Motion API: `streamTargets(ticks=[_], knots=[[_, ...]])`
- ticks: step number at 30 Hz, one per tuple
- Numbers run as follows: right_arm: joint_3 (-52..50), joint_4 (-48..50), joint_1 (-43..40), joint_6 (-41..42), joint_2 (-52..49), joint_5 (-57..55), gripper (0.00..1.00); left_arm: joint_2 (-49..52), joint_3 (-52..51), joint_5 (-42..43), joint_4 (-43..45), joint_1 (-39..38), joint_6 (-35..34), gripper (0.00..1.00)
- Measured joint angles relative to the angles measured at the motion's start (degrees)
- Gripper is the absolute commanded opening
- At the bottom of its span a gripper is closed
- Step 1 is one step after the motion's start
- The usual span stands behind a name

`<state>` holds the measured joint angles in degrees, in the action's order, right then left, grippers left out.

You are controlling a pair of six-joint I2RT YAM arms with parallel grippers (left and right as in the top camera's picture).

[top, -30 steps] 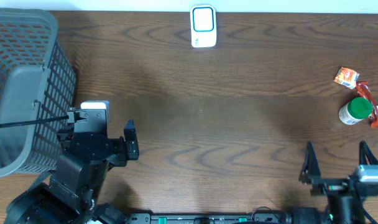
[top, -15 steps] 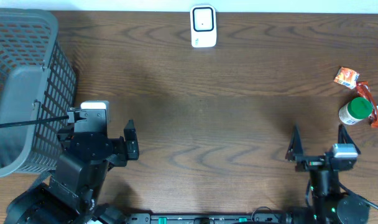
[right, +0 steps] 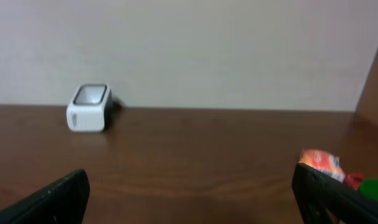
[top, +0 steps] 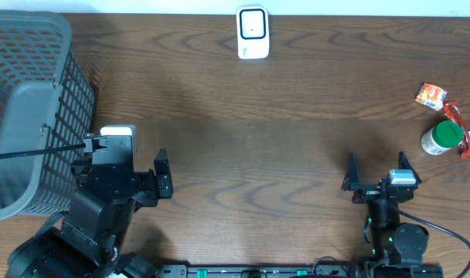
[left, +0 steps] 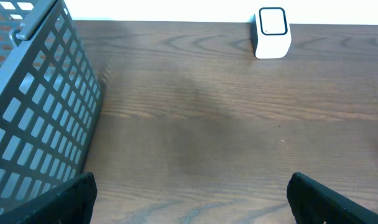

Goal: Scan the item barcode

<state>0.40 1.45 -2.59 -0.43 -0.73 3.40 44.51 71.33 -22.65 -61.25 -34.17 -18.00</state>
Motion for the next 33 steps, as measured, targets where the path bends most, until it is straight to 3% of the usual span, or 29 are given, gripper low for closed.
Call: streamTargets(ticks=[7,33], knots=[[-0.02,-5.27,0.52,0.0,0.0,-0.17,0.99,0.0,0.0,0.0,0.02,0.0,0.0,0.98],[-0.02,-5.27,0.96,0.0,0.04,-0.17,0.99,0.0,0.0,0.0,0.0,0.0,0.0,0.98]])
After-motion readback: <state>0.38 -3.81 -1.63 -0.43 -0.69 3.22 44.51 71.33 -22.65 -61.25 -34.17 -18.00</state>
